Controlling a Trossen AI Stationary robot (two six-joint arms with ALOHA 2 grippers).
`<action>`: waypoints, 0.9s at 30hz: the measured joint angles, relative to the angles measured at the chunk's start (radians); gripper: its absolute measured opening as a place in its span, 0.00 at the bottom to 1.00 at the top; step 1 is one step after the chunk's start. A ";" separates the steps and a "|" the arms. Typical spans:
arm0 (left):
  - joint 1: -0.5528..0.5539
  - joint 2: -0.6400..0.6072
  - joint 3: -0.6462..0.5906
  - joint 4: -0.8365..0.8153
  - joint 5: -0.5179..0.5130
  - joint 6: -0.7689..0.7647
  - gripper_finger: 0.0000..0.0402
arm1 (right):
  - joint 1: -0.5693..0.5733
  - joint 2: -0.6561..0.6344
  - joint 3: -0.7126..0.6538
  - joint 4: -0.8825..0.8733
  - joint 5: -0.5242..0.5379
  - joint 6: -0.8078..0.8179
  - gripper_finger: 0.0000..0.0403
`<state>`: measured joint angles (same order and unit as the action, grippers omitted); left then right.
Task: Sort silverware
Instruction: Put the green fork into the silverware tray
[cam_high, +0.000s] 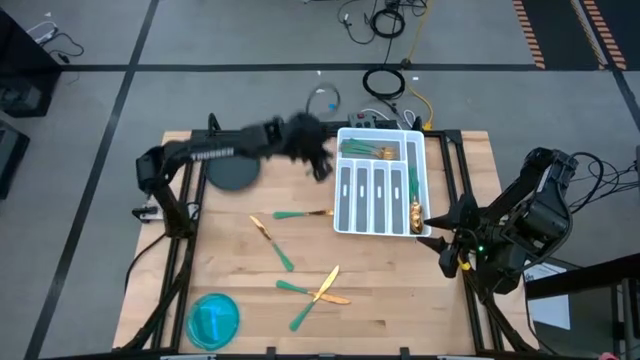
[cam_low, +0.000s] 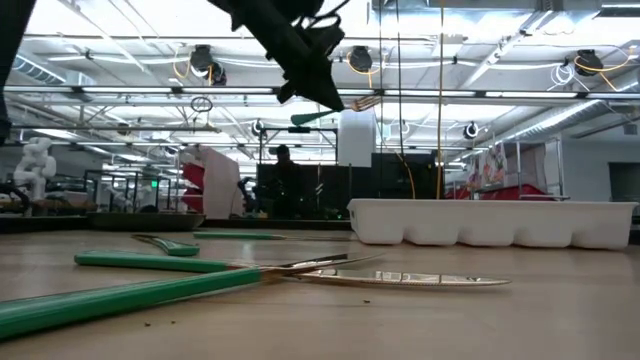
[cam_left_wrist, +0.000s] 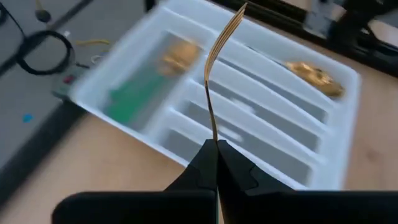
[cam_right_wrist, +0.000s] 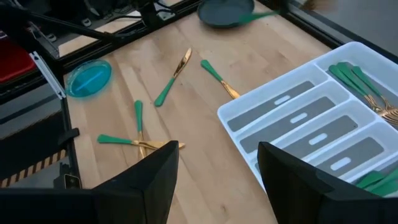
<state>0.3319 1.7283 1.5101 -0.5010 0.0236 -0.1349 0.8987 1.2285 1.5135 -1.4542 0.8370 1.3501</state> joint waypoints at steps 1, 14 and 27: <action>0.042 0.013 0.033 -0.018 0.024 0.032 0.00 | 0.000 0.000 0.000 0.001 0.001 0.001 0.53; 0.264 0.384 0.538 -0.149 0.246 0.336 0.00 | -0.001 0.003 0.000 0.006 0.083 0.102 0.53; 0.261 0.621 0.736 -0.148 0.297 0.398 0.00 | -0.001 0.039 0.000 0.013 0.138 0.131 0.53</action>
<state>0.5926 2.3491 2.2463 -0.6492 0.3202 0.2633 0.8982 1.2680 1.5135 -1.4414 0.9749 1.4815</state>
